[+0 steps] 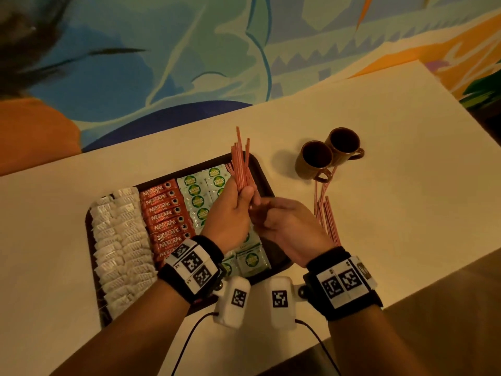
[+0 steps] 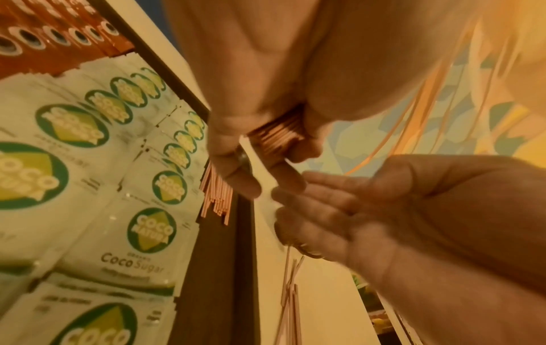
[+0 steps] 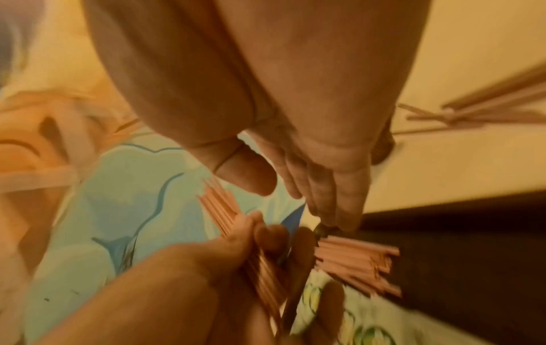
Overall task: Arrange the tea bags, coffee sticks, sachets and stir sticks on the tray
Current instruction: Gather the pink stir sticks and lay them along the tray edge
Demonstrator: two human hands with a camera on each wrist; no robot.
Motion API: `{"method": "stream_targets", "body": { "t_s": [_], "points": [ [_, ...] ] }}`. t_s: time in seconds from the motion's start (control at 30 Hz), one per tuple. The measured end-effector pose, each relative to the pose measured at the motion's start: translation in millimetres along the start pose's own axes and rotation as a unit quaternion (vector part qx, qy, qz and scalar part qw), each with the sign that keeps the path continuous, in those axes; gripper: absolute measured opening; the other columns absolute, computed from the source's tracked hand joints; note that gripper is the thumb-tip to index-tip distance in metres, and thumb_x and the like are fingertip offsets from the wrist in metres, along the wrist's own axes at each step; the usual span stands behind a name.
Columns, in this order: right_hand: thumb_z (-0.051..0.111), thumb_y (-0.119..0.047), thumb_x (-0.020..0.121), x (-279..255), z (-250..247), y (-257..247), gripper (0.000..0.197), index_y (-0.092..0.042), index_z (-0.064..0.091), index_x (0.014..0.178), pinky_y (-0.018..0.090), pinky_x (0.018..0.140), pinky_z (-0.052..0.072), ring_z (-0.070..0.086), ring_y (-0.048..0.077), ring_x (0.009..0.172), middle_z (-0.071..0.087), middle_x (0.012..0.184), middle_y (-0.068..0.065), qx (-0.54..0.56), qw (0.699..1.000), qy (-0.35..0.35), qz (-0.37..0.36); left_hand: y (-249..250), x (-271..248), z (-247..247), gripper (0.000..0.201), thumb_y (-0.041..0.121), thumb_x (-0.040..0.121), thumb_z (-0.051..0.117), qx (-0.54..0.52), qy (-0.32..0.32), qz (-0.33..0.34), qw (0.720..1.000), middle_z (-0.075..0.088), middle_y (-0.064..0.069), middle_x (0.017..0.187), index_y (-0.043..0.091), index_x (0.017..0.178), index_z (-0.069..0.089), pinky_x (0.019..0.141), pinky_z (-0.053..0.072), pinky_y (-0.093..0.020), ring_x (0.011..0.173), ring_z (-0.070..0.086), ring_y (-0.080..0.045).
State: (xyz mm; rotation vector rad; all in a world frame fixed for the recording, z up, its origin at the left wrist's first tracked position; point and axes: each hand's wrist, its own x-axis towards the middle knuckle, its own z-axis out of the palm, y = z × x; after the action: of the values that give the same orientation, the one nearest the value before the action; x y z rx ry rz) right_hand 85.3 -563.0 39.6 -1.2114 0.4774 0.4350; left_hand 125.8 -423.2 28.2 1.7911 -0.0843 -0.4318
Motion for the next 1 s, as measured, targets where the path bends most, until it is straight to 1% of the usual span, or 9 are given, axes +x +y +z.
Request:
{"method": "stream_targets", "body": {
  "t_s": [0.07, 0.17, 0.3, 0.4, 0.47, 0.63, 0.77, 0.9, 1.0],
  "points": [
    [0.053, 0.008, 0.089, -1, -1, -12, 0.049, -0.012, 0.062, 0.133, 0.049, 0.112, 0.047, 0.063, 0.018, 0.123, 0.07, 0.124, 0.003, -0.13, 0.988, 0.065, -0.052, 0, 1, -3, 0.018, 0.029, 0.11, 0.037, 0.047, -0.02, -0.008, 0.999, 0.063, 0.0, 0.09, 0.02, 0.11, 0.052, 0.088, 0.056, -0.056, 0.091, 0.066, -0.025],
    [0.054, 0.0, 0.093, 0, -1, -31, 0.062, -0.016, 0.044, 0.153, 0.039, 0.119, 0.039, 0.047, 0.01, 0.141, 0.051, 0.153, -0.003, -0.174, 0.965, 0.1, -0.17, -3, 0, -3, 0.015, 0.028, 0.11, 0.037, 0.028, -0.062, -0.065, 0.996, 0.062, -0.004, 0.09, 0.023, 0.109, 0.052, 0.074, 0.059, -0.05, 0.088, 0.068, -0.025],
    [0.05, -0.002, 0.092, 2, 0, -48, 0.074, -0.029, 0.033, 0.159, 0.033, 0.122, 0.032, 0.033, 0.009, 0.15, 0.034, 0.164, -0.009, -0.317, 0.911, 0.073, -0.255, -5, -6, 1, 0.015, 0.026, 0.11, 0.039, 0.048, -0.099, -0.064, 0.992, 0.061, -0.004, 0.087, 0.021, 0.113, 0.052, 0.071, 0.059, -0.047, 0.084, 0.065, -0.022],
    [0.049, 0.005, 0.093, -1, 2, -52, 0.069, -0.023, 0.041, 0.156, 0.021, 0.122, 0.027, 0.035, 0.01, 0.148, 0.041, 0.161, -0.002, -0.454, 0.851, 0.04, -0.262, -1, -8, 5, 0.015, 0.025, 0.11, 0.039, 0.059, -0.12, -0.06, 0.989, 0.061, -0.005, 0.085, 0.018, 0.109, 0.052, 0.073, 0.058, -0.052, 0.08, 0.064, -0.022],
    [0.049, 0.005, 0.094, -6, 2, -50, 0.064, -0.021, 0.047, 0.152, 0.01, 0.114, 0.024, 0.038, 0.011, 0.146, 0.046, 0.158, 0.0, -0.488, 0.833, 0.044, -0.255, 2, -10, 6, 0.014, 0.024, 0.11, 0.039, 0.041, -0.127, -0.078, 0.988, 0.061, -0.006, 0.086, 0.019, 0.107, 0.053, 0.074, 0.059, -0.049, 0.077, 0.063, -0.021],
    [0.05, 0.002, 0.095, -10, -6, -45, 0.067, -0.02, 0.037, 0.157, 0.014, 0.119, 0.024, 0.032, 0.01, 0.149, 0.039, 0.162, -0.001, -0.477, 0.839, 0.092, -0.244, 5, -10, 9, 0.014, 0.027, 0.11, 0.039, 0.016, -0.131, -0.101, 0.986, 0.06, -0.01, 0.092, 0.022, 0.11, 0.052, 0.074, 0.055, -0.042, 0.078, 0.066, -0.019],
    [0.05, -0.001, 0.097, -10, -10, -41, 0.062, -0.02, 0.042, 0.155, 0.007, 0.103, 0.038, 0.05, 0.017, 0.138, 0.051, 0.153, 0.002, -0.5, 0.833, 0.051, -0.233, 7, -10, 17, 0.014, 0.025, 0.11, 0.04, 0.03, -0.152, -0.092, 0.984, 0.063, -0.013, 0.089, 0.019, 0.117, 0.05, 0.068, 0.054, -0.04, 0.073, 0.064, -0.019],
    [0.052, -0.004, 0.098, -8, -17, -40, 0.06, -0.023, 0.043, 0.154, -0.006, 0.088, 0.026, 0.051, 0.013, 0.135, 0.053, 0.151, 0.0, -0.486, 0.84, 0.086, -0.223, 10, -11, 23, 0.01, 0.021, 0.11, 0.039, 0.01, -0.157, -0.094, 0.983, 0.052, -0.005, 0.079, 0.024, 0.106, 0.048, 0.057, 0.044, -0.032, 0.065, 0.051, -0.014],
    [0.058, -0.012, 0.099, -7, -20, -31, 0.051, -0.023, 0.051, 0.149, 0.007, 0.096, 0.042, 0.058, 0.01, 0.126, 0.062, 0.141, -0.002, -0.415, 0.873, 0.136, -0.216, 12, -12, 28, 0.011, 0.022, 0.11, 0.038, -0.008, -0.168, -0.111, 0.979, 0.049, -0.005, 0.084, 0.019, 0.116, 0.046, 0.058, 0.044, -0.029, 0.069, 0.048, -0.014]
  ]
}}
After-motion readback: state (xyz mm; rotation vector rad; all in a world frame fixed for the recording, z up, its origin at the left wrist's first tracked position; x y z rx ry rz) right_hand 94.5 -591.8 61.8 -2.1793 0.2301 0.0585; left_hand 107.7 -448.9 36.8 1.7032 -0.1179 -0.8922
